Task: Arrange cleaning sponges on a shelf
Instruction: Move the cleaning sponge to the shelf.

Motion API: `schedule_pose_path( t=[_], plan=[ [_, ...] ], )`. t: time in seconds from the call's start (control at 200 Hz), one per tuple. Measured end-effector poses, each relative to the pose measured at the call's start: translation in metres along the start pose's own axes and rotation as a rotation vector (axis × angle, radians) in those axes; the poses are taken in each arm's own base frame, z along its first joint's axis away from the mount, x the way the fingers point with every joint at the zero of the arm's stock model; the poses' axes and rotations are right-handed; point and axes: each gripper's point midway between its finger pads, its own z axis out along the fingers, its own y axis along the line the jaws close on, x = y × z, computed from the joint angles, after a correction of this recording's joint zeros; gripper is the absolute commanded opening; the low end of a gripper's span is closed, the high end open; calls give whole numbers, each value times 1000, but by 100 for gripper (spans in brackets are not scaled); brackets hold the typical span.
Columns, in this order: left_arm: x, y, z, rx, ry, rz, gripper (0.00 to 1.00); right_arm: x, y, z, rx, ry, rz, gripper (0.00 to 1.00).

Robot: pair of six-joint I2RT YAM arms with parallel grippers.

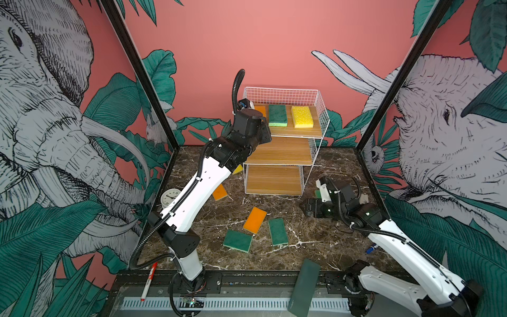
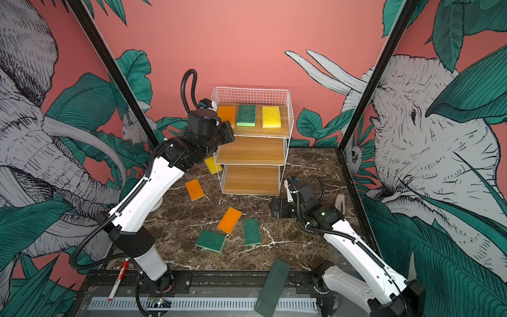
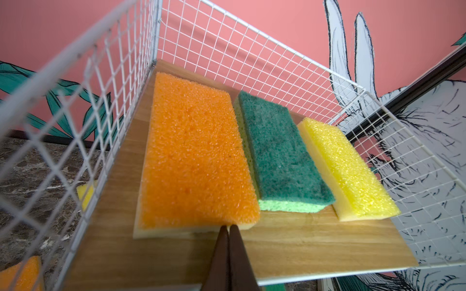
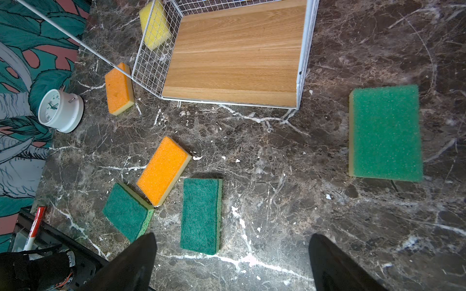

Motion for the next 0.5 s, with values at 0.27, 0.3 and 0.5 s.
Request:
schedule_pose_path(
  t=[0.27,0.3,0.5],
  plan=[
    [-2,3,3,-18,-23,-18,0,0,0,0,0,0,-3,97],
    [-2,3,4,-19,-25,-19,0,0,0,0,0,0,-2,97],
    [-8,11,6,-36,-41,-30,0,0,1,0,-5,2,-3,97]
  ],
)
